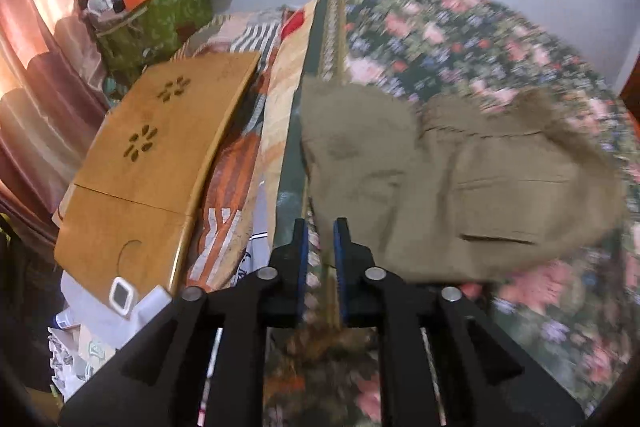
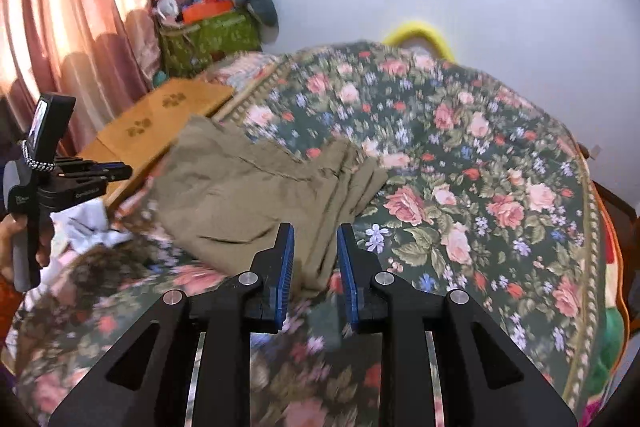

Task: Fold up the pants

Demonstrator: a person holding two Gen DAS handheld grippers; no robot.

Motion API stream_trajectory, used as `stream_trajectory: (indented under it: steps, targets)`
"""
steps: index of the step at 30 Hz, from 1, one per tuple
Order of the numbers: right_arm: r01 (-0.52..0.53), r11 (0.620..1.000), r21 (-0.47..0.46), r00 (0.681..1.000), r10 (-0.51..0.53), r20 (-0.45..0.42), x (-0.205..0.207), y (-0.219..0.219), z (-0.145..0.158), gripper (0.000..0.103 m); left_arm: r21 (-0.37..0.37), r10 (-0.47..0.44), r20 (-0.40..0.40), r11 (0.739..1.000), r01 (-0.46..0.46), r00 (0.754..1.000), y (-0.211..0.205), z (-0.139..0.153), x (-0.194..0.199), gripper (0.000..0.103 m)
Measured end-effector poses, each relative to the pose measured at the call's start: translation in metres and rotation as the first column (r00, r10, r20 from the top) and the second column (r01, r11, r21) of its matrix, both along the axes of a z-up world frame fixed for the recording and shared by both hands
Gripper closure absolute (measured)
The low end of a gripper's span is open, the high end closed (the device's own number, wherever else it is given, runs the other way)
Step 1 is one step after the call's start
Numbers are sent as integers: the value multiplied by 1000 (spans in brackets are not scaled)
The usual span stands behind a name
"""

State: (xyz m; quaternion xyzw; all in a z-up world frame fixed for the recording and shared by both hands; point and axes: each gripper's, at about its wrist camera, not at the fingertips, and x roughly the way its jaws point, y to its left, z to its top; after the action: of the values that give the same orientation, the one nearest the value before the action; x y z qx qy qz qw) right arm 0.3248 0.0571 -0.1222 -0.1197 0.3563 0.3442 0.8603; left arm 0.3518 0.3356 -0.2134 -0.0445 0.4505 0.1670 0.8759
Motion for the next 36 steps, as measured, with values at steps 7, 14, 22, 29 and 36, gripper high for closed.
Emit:
stream_trajectory:
  steps: [7,14,22,29,36]
  targets:
    - [-24,991,128,993,9,120,-69,-22,60,80,-26,-87,157,995,93,984,-61,83,-73,75]
    - [-77,975,207,968,23,251,-144,-35,110,80,30,-137,316,990,135,939,-121,148,-151,75]
    - [-121,940,320,927,-8,375,-220,-68,155,80,82,-135,507,991,107,851,-159,211,-247,75]
    - [-125,929,349,912,-31,409,-258,-82,159,79,132,-162,616,986,102,771,-189,240,-317,45]
    - [-105,923,370,905,-66,421,-270,-91,158,33,159,-186,649,981,108,737,-208,244,-347,19]
